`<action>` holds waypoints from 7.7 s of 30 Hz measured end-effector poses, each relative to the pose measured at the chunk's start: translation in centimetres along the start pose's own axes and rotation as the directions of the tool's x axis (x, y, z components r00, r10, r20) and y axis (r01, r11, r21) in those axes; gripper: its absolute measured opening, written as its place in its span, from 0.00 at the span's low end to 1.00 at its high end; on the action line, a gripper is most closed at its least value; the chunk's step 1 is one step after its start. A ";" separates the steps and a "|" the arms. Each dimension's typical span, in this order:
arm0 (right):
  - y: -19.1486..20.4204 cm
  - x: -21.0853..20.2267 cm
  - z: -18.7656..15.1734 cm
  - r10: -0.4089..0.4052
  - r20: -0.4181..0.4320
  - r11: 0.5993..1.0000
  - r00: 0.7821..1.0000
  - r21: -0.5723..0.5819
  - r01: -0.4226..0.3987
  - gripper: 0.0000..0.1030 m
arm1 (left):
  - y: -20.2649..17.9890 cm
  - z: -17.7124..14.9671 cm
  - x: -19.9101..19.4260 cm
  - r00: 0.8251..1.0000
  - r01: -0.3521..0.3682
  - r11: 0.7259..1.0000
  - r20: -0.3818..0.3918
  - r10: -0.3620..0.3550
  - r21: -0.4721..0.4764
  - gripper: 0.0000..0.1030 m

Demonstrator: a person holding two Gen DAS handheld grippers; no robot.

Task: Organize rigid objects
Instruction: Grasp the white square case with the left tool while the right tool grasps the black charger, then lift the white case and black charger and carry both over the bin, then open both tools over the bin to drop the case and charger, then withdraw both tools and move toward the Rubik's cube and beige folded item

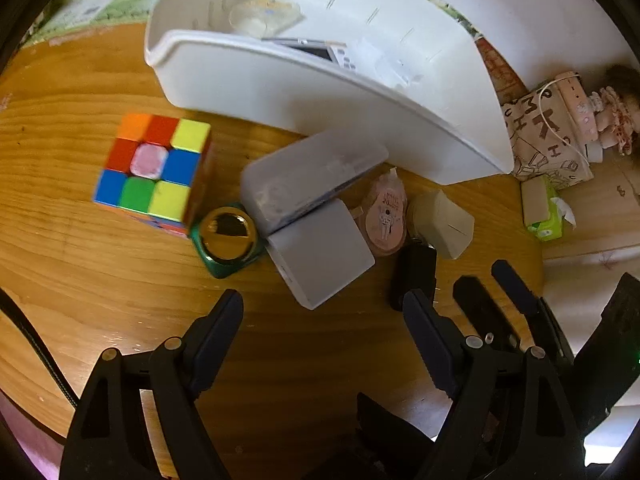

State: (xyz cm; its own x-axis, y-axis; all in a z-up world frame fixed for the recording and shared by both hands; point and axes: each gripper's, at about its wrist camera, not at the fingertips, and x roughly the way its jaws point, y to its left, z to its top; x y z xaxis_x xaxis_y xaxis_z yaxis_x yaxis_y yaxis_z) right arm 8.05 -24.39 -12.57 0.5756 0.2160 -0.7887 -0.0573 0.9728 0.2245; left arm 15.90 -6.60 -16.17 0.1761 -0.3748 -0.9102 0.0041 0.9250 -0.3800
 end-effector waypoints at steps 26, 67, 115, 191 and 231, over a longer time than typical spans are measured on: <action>-0.8 4.0 -0.4 0.019 -0.233 0.997 0.972 -0.066 -0.035 0.81 | -2.9 4.1 5.3 0.976 -0.149 0.989 -0.157 0.150 0.013 0.82; 0.8 4.4 -1.8 0.039 -0.316 0.986 0.948 -0.144 -0.089 0.46 | 1.0 3.1 4.5 0.970 -0.182 0.981 -0.175 0.167 -0.074 0.65; 15.1 -0.4 3.3 0.194 -0.086 0.809 0.977 -0.550 -0.209 0.46 | 17.6 -5.7 -12.2 0.967 -0.138 0.862 0.123 0.225 -0.488 0.61; 3.1 -1.1 12.4 0.080 0.312 0.979 0.947 -0.202 -0.016 0.79 | -2.7 9.3 -14.2 0.783 -0.069 0.987 0.621 -0.036 0.144 0.80; 1.9 -3.6 1.1 0.134 0.124 0.986 0.983 0.085 -0.145 0.81 | 4.4 -4.1 -13.8 0.842 -0.167 0.982 0.507 0.186 -0.083 0.84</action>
State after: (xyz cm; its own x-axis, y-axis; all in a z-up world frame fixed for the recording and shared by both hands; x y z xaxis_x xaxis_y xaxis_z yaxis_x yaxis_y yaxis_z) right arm 6.80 -23.46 -8.67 0.6590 0.3326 -0.6746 -0.0704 0.9203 0.3848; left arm 9.49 2.37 -5.95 0.6477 -0.1115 -0.7537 -0.1066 0.9662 -0.2346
